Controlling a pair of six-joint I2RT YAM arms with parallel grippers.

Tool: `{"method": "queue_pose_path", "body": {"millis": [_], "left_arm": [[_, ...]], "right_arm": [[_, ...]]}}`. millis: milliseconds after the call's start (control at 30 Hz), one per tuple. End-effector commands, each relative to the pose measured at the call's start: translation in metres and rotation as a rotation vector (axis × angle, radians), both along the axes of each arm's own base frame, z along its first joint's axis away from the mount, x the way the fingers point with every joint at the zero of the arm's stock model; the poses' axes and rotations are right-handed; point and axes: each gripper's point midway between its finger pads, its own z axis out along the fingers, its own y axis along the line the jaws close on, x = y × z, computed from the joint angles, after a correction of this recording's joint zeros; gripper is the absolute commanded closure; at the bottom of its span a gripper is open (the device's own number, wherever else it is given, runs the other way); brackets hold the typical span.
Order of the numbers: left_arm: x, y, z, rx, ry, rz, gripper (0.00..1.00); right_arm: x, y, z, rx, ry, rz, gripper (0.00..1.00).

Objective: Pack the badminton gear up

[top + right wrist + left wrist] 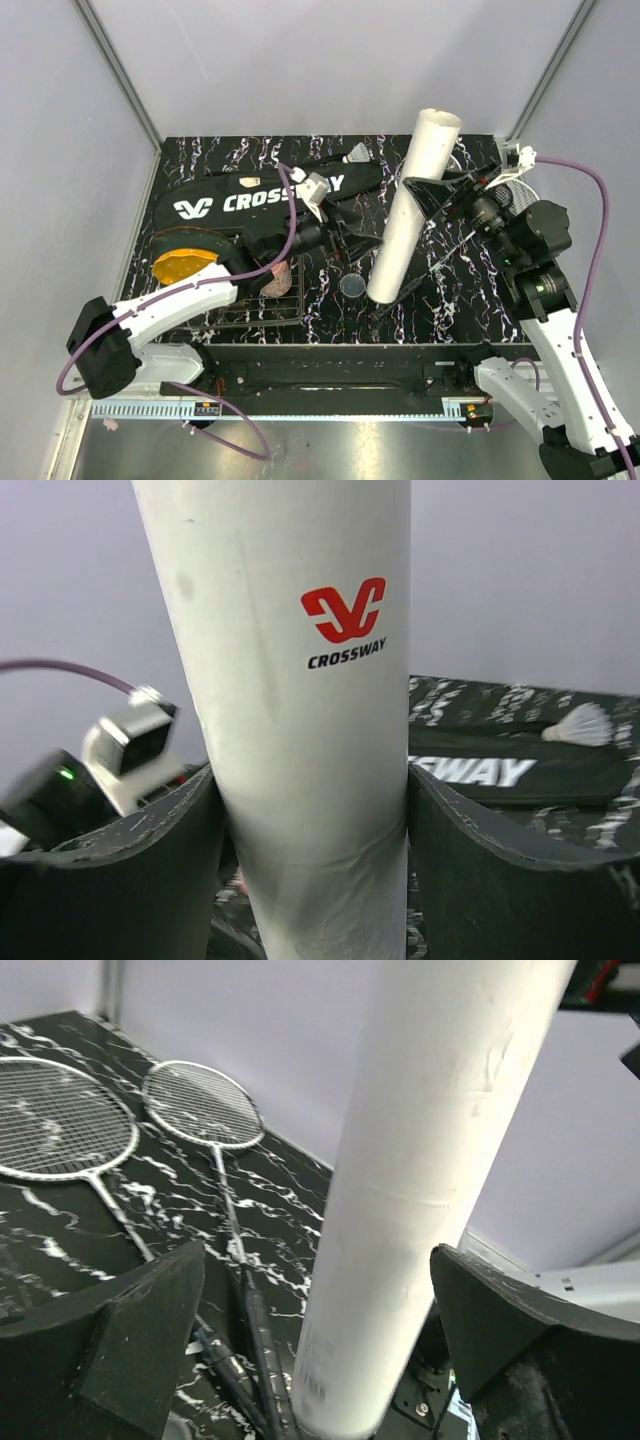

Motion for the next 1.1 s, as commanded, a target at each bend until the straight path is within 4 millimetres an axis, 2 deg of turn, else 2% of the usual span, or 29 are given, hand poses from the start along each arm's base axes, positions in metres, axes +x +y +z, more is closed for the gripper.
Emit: {"method": "queue_pose_path", "body": {"millis": [0, 167, 300, 367, 400, 433, 500, 533, 600, 667, 700, 733, 767, 800, 833, 867, 900, 933, 1000, 1067], "left_arm": [[-0.013, -0.018, 0.061, -0.115, -0.149, -0.074, 0.01], [-0.029, -0.023, 0.063, -0.159, -0.165, -0.172, 0.01], [-0.031, -0.027, 0.067, -0.184, -0.154, -0.197, 0.01], [-0.024, -0.03, 0.064, -0.17, -0.123, -0.174, 0.01], [-0.021, -0.032, 0.071, -0.172, -0.131, -0.169, 0.01], [-0.014, -0.038, 0.06, -0.14, -0.104, -0.157, 0.01], [-0.008, -0.041, 0.064, -0.139, -0.095, -0.147, 0.02], [-0.005, -0.046, 0.058, -0.122, -0.083, -0.151, 0.04], [0.004, -0.047, 0.061, -0.106, -0.074, -0.109, 0.07], [0.02, -0.047, 0.045, -0.026, -0.049, -0.048, 0.16], [0.024, -0.046, 0.048, -0.014, -0.052, -0.025, 0.2], [0.028, -0.042, 0.042, 0.009, -0.042, -0.009, 0.31], [0.032, -0.033, 0.042, 0.01, -0.047, 0.014, 0.35], [0.035, -0.027, 0.042, 0.007, -0.044, 0.037, 0.4], [0.047, -0.013, 0.043, -0.003, -0.04, 0.097, 0.48], [0.049, 0.0, 0.043, -0.006, -0.034, 0.133, 0.5], [0.059, 0.013, 0.038, 0.008, -0.011, 0.201, 0.51], [0.07, 0.029, 0.038, 0.01, -0.007, 0.255, 0.53], [0.075, 0.053, 0.041, 0.012, -0.017, 0.322, 0.56], [0.088, 0.077, 0.048, 0.023, -0.027, 0.399, 0.61]], "right_arm": [[-0.01, 0.019, 0.039, 0.282, 0.051, 0.155, 0.93], [-0.006, 0.025, 0.034, 0.347, 0.1, 0.192, 0.93], [-0.003, 0.031, 0.02, 0.379, 0.134, 0.229, 0.93], [-0.003, 0.033, 0.016, 0.396, 0.158, 0.237, 0.93], [-0.004, 0.035, 0.015, 0.4, 0.16, 0.252, 0.93], [-0.005, 0.037, 0.016, 0.414, 0.17, 0.264, 0.93], [-0.005, 0.04, 0.013, 0.416, 0.182, 0.277, 0.92], [-0.006, 0.041, 0.013, 0.417, 0.184, 0.282, 0.92], [-0.008, 0.043, 0.012, 0.417, 0.19, 0.287, 0.92], [-0.009, 0.045, 0.012, 0.419, 0.194, 0.292, 0.91], [-0.007, 0.044, 0.011, 0.421, 0.203, 0.28, 0.84], [-0.005, 0.043, 0.01, 0.413, 0.203, 0.264, 0.79], [-0.003, 0.041, 0.007, 0.406, 0.229, 0.24, 0.7], [0.005, 0.035, 0.006, 0.41, 0.238, 0.183, 0.51], [0.009, 0.032, 0.012, 0.416, 0.237, 0.155, 0.41], [0.016, 0.027, 0.007, 0.41, 0.264, 0.105, 0.31], [0.02, 0.026, 0.006, 0.386, 0.263, 0.082, 0.19], [0.029, 0.027, 0.013, 0.361, 0.255, 0.066, 0.15], [0.042, 0.026, 0.005, 0.288, 0.265, 0.02, 0.11], [0.067, 0.02, 0.002, 0.276, 0.265, -0.069, 0.09]]}}
